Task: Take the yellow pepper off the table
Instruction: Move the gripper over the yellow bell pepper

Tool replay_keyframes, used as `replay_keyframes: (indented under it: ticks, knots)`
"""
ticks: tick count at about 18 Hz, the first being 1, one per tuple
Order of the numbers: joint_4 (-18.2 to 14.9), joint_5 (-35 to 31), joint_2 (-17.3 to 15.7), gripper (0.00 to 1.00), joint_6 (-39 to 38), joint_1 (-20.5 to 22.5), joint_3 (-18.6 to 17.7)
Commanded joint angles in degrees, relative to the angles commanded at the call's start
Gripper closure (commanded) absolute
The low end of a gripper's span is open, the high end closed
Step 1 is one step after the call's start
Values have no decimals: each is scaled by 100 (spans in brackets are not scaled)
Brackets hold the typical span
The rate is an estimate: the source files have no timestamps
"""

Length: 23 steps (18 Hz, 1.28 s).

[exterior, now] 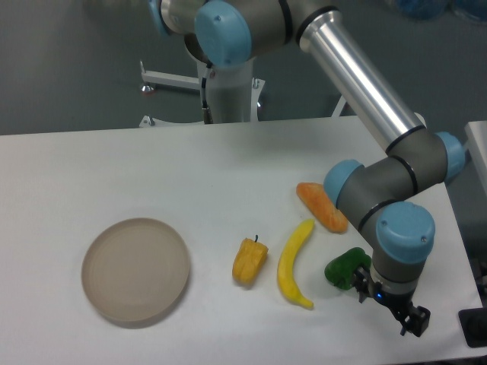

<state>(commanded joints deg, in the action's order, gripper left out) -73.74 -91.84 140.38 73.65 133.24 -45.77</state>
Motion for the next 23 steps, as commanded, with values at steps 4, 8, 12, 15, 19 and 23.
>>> replay_keyframes:
  ticks: [4, 8, 12, 15, 19, 23]
  knots:
    - [-35, 113, -668, 0, -597, 53, -897]
    - [-360, 245, -1257, 0, -930, 44, -1634]
    - [-334, 948, -1767, 0, -1906, -26, -2400]
    - [-317, 1002, -1865, 0, -2153, -228, -2638]
    - [-142, 1037, -1839, 0, -2549, -483, -2779]
    - [623, 1020, -1847, 0, -2663, -782, -3279]
